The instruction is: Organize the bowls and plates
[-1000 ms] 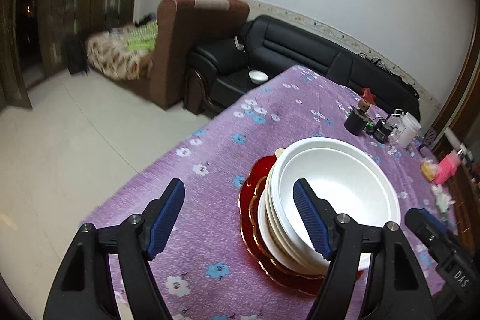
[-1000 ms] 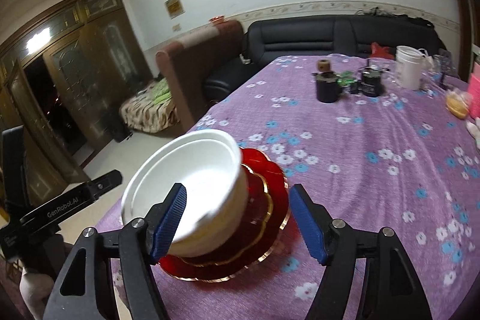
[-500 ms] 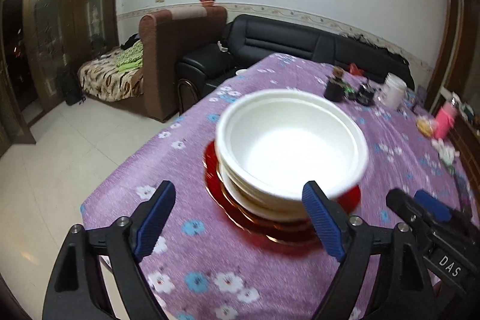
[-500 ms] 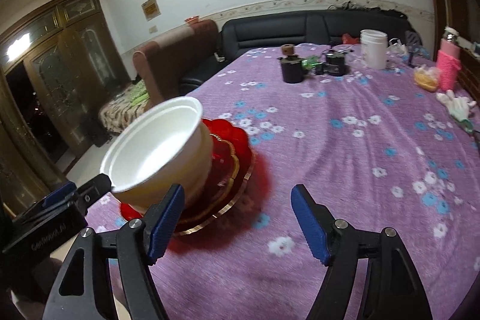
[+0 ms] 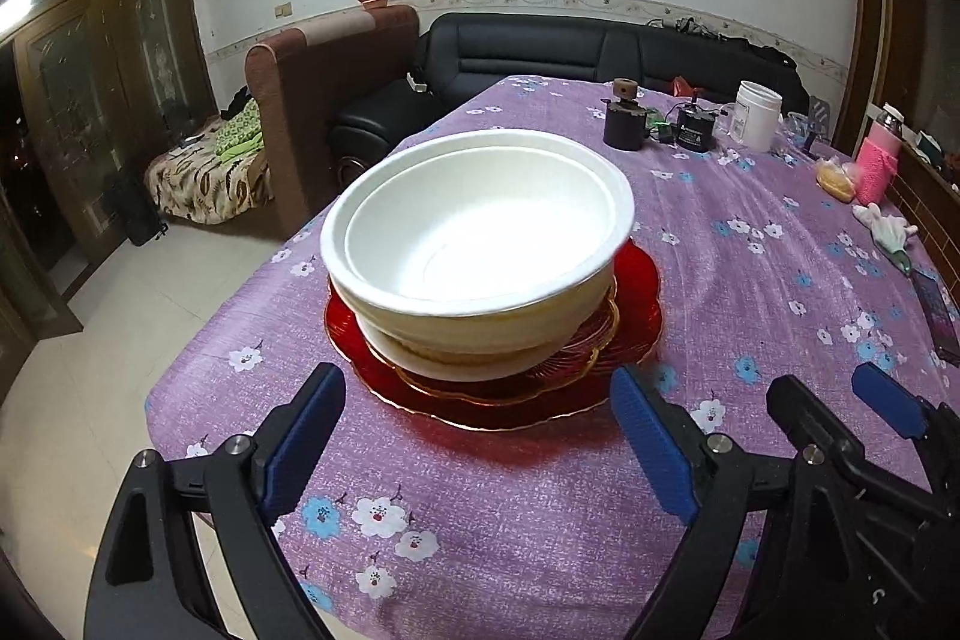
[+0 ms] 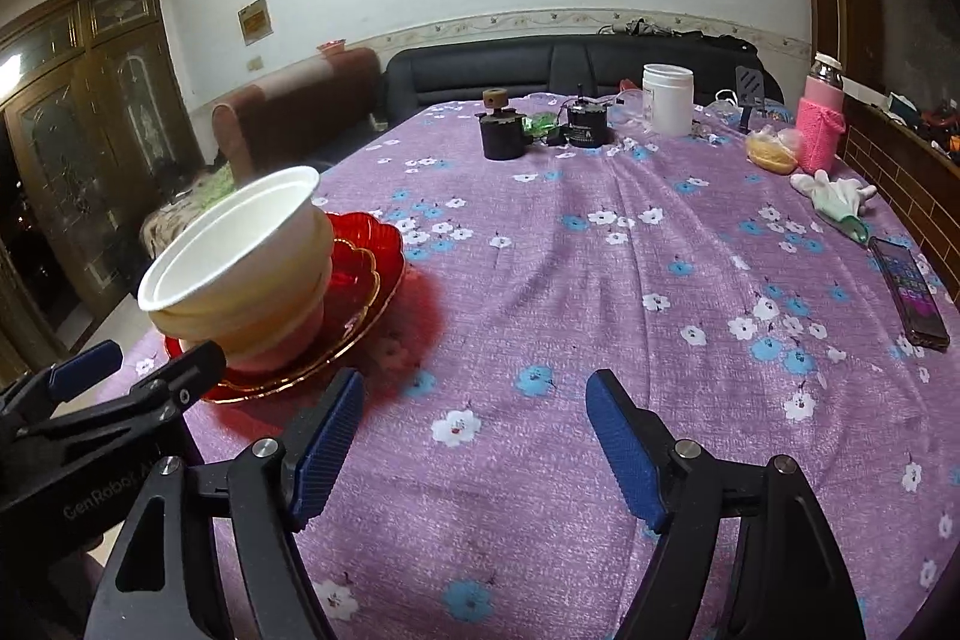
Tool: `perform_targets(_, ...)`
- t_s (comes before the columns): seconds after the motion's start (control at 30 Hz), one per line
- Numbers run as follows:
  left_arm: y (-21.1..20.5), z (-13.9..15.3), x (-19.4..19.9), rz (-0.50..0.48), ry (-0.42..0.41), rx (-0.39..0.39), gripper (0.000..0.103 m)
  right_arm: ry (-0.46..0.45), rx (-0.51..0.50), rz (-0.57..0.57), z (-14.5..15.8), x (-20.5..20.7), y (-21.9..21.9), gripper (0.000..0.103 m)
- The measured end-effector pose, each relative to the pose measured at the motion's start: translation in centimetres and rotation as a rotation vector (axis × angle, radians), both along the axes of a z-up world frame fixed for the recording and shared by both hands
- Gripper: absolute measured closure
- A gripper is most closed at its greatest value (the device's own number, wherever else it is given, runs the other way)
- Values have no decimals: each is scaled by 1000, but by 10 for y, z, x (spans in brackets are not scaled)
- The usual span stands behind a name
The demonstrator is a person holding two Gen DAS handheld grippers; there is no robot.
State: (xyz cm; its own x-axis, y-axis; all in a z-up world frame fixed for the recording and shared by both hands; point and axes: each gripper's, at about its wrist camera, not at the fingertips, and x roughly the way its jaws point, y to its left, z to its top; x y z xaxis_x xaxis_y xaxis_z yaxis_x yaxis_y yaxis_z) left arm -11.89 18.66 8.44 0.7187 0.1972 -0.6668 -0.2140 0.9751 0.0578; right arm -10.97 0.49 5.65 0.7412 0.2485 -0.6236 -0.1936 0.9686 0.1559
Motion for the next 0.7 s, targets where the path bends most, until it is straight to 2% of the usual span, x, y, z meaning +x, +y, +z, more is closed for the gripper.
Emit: perform_targets(0.7,-3,-12,22,17,53,1,13,48,-4,7,-14,16,0,22)
